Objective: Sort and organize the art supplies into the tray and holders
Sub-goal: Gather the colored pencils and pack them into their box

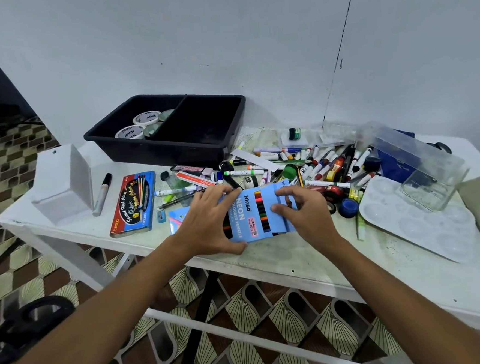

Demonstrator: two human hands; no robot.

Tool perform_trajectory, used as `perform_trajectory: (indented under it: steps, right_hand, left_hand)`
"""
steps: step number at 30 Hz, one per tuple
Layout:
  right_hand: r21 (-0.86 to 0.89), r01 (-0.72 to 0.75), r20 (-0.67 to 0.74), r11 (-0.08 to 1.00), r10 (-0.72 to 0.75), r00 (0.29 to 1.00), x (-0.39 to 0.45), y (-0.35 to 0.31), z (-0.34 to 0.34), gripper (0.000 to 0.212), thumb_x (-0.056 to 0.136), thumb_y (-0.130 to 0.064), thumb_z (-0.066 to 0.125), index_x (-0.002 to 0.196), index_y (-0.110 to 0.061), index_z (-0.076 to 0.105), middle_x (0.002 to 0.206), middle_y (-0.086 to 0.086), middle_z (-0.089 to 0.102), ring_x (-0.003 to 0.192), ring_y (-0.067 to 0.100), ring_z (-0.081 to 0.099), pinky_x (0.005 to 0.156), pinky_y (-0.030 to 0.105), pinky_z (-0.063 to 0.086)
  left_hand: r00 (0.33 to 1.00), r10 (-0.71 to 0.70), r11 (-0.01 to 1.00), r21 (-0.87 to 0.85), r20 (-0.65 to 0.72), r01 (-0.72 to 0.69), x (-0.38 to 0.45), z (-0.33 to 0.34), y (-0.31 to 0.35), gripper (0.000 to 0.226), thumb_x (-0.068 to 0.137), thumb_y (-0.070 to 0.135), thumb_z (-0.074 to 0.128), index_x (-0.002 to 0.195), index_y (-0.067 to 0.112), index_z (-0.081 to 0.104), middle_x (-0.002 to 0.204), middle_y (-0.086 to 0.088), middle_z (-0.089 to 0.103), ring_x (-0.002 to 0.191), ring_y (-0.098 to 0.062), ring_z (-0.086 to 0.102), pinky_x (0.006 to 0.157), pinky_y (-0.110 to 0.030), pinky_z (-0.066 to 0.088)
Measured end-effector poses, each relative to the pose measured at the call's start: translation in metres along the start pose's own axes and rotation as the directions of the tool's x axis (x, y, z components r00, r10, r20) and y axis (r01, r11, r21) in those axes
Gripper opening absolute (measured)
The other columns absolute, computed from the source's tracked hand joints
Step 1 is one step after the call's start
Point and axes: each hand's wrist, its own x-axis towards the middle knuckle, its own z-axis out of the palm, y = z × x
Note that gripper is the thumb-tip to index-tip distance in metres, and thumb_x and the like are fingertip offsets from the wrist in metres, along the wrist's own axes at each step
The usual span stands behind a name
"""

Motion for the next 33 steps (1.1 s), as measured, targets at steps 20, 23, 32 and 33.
perform_trajectory:
  steps: [20,23,32,33]
  right_hand:
    - [0.359,-0.304,0.272,0.882,0.213,0.938,-0.004,-0.024,-0.003,0.026,0.090,-0.011,0.065,0.112,-0.026,0.067,0.125,0.000,0.059,0.093,0.020,0.069,0.068,0.033,0.060]
    - [0.343,-0.254,0.255,0.904,0.171,0.952,-0.004,-0.024,-0.003,0.039,0.087,-0.008,0.069,0.124,-0.019,0.061,0.127,0.006,0.056,0.083,0.021,0.071,0.063,0.033,0.060]
    - [0.406,-0.222,0.213,0.887,0.144,0.966,0.029,-0.033,-0.035,0.032,0.093,0.007,0.054,0.109,-0.021,0.054,0.096,0.007,0.073,0.068,0.012,0.068,0.053,0.026,0.053]
    - [0.412,-0.209,0.202,0.887,0.134,0.970,0.032,-0.035,-0.034,0.032,0.093,0.006,0.053,0.111,-0.021,0.052,0.093,0.006,0.073,0.068,0.014,0.069,0.051,0.026,0.052]
  left_hand:
    - [0.962,-0.159,0.985,-0.102,-0.222,0.139,0.017,0.001,0.017,0.100,0.060,0.071,0.064,0.131,0.003,0.049,0.115,-0.010,0.050,0.103,-0.023,0.048,0.084,-0.045,0.046]
    - [0.945,-0.173,0.980,-0.143,-0.278,0.137,0.023,0.000,0.024,0.097,0.061,0.070,0.066,0.131,0.005,0.047,0.111,-0.009,0.049,0.100,-0.021,0.049,0.083,-0.039,0.047]
    - [0.924,-0.295,0.465,-0.808,0.244,0.362,0.029,-0.023,0.015,0.094,0.063,0.047,0.084,0.141,0.034,0.034,0.118,-0.008,0.058,0.099,-0.025,0.066,0.079,-0.050,0.057]
    - [0.919,-0.257,0.366,-0.850,0.298,0.378,0.027,-0.024,0.015,0.097,0.066,0.035,0.086,0.144,0.035,0.029,0.121,-0.010,0.062,0.101,-0.027,0.067,0.081,-0.052,0.056]
